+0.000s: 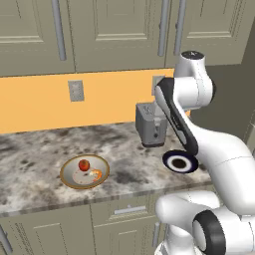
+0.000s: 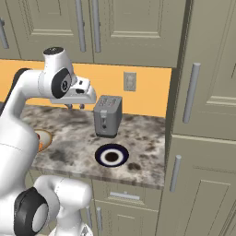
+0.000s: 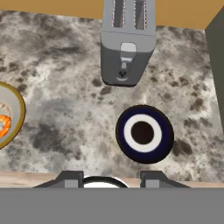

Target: Remove the apple from the bowl and place it on the small plate. Then place the bowl with only the shrimp in the microwave, close the door, and press the start button to microwave the shrimp.

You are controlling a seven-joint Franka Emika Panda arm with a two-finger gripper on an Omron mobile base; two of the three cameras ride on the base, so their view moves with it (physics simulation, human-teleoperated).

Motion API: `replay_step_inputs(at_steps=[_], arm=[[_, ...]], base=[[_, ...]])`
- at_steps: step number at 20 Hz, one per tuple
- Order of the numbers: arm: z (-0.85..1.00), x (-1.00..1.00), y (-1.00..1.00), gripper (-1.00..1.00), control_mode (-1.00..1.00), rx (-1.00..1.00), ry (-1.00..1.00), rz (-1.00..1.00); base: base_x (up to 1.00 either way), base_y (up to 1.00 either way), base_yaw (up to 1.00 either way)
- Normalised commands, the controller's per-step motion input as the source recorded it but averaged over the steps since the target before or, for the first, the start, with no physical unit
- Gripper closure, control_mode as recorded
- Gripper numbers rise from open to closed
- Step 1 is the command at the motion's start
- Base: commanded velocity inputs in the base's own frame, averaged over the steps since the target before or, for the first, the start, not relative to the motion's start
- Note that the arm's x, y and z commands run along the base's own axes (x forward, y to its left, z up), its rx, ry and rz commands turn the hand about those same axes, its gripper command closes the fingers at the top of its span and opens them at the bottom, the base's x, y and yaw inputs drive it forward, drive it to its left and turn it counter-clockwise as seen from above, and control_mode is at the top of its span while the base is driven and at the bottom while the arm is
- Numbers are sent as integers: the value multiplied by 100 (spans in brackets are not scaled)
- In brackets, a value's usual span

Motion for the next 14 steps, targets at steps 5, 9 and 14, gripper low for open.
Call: replay_step_inputs(at_steps=[5,9,14], arm=[[-8,-20,46,-100,-100,-2,-3,0],[-36,-15,100,-100,-100,-18,0,2],[-53,0,100,-100,-100,-10,0,0]], base=[[0,0,0],[0,0,0],[0,0,0]])
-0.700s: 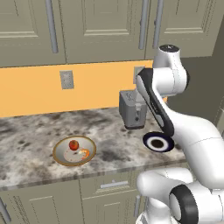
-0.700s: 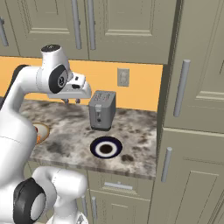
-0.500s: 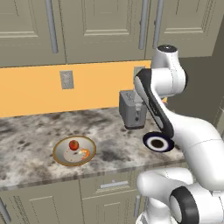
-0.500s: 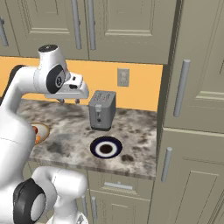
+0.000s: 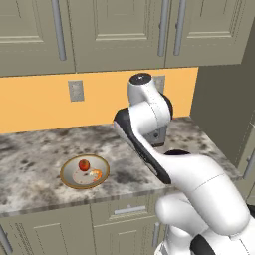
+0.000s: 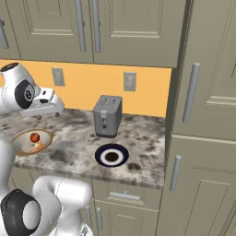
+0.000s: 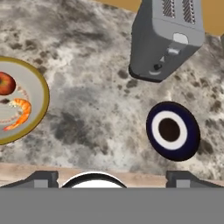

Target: Remove the apple from the bowl and place it on the small plate. Then place the bowl with only the shrimp in the microwave, close the door, and press the start button to microwave the shrimp.

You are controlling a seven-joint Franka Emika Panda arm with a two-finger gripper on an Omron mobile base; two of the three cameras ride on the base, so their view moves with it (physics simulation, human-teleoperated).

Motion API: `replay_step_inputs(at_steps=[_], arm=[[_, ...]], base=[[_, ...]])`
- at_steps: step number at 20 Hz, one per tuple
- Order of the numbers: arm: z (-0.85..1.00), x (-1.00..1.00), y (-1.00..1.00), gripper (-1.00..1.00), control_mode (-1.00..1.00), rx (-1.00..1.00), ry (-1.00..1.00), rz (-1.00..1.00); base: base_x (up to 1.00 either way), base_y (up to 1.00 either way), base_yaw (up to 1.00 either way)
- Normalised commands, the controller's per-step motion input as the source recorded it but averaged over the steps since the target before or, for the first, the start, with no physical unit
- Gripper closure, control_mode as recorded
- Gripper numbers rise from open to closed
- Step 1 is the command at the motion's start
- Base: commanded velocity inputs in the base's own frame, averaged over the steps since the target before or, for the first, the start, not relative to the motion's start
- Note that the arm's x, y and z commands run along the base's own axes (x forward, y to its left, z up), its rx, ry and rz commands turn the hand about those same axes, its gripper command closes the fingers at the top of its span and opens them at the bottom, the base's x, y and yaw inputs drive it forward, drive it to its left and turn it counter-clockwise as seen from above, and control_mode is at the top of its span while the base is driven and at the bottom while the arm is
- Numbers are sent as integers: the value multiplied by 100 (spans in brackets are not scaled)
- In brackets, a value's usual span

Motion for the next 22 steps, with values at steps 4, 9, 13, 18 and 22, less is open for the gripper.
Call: replay_step_inputs(at_steps=[4,9,13,18,22], arm=[[-59,5,100,-100,-100,0,3,0],[-66,19,100,-100,-100,0,1,0],[-68,0,90,-100,-100,4,0,0],[-52,15,45,-100,-100,2,0,0],[-34,38,11,-100,-100,0,0,0]], base=[[0,0,0],[0,0,0],[0,0,0],[0,0,0],[0,0,0]])
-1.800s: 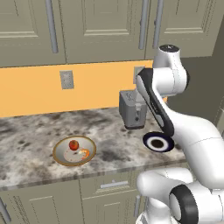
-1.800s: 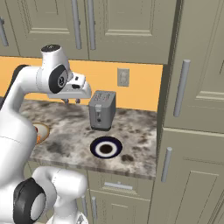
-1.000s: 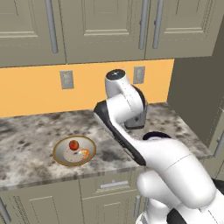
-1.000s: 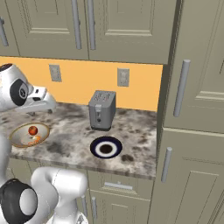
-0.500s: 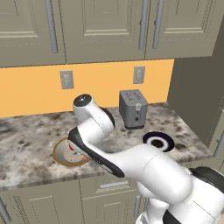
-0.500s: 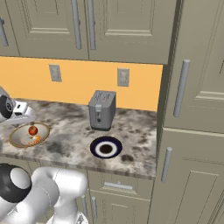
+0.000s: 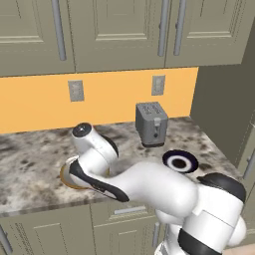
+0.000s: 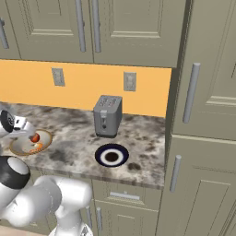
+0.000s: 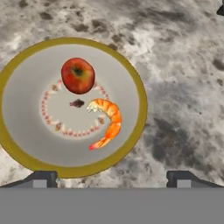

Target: Remove the apple from the bowl and place it on the small plate. Then place the bowl with only the shrimp in the microwave, close the door, and press the start button to microwave the shrimp.

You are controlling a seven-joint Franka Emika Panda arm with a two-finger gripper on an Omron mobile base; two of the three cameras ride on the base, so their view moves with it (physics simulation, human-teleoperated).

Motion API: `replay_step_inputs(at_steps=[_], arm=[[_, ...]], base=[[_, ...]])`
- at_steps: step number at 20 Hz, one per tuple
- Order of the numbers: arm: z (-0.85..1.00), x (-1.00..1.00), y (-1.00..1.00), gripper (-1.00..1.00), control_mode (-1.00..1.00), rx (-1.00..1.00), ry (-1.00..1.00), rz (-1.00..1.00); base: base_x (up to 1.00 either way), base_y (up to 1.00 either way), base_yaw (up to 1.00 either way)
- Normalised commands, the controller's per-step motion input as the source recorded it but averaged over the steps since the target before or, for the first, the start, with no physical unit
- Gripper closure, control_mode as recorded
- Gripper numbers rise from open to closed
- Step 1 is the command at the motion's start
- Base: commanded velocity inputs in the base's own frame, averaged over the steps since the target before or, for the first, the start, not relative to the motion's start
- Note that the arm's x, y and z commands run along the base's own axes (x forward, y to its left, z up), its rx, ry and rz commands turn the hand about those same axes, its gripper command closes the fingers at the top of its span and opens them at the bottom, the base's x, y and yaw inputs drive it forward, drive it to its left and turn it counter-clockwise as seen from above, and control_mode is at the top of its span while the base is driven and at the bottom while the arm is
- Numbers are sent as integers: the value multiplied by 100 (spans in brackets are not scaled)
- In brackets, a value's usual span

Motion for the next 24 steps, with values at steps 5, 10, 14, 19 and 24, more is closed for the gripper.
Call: replay_step_inputs(at_steps=[5,10,14,19,24], arm=[[-15,50,13,-100,-100,0,4,0],[-18,46,24,-100,-100,0,9,0],[-35,38,28,-100,-100,0,10,0],[-30,38,16,-100,-100,0,9,0],[-22,35,12,-100,-100,0,8,0]], base=[[0,0,0],[0,0,0],[0,0,0],[0,0,0],[0,0,0]])
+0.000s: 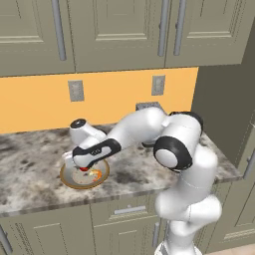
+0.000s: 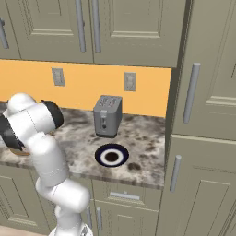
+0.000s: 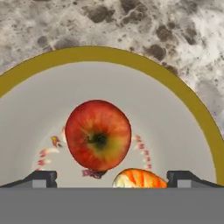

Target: Remove the apple from the bowl and place it on the small plate. Then place the bowl with only the shrimp in the microwave, close the door, and press the start button to microwave the shrimp.

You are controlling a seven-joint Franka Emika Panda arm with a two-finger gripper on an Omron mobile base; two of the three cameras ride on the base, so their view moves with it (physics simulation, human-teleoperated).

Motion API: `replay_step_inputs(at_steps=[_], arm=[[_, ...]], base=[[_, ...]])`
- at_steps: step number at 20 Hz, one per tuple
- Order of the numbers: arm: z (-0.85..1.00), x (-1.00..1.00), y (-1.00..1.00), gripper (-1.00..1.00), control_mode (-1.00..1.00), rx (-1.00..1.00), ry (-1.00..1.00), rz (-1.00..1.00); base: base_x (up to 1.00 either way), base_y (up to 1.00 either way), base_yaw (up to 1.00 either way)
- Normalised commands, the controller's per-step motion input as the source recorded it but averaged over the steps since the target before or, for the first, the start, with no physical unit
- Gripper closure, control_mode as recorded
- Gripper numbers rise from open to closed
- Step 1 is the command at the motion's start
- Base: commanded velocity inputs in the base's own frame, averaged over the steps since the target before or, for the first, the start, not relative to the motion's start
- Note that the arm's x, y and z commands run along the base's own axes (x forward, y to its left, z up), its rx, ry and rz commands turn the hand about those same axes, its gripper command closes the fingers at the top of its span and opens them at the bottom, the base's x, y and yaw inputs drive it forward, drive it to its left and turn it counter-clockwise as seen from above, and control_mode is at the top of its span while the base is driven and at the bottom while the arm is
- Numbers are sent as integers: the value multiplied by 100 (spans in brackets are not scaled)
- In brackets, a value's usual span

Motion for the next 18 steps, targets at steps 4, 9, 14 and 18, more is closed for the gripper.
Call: replay_step_inputs(at_steps=[4,9,14,18], arm=[[-15,37,14,-100,-100,0,8,0],[-17,30,15,-100,-100,0,9,0],[-36,0,1,-100,-100,2,1,0],[-36,2,-2,100,-100,2,1,0]], base=[[0,0,0],[0,0,0],[0,0,0],[0,0,0]])
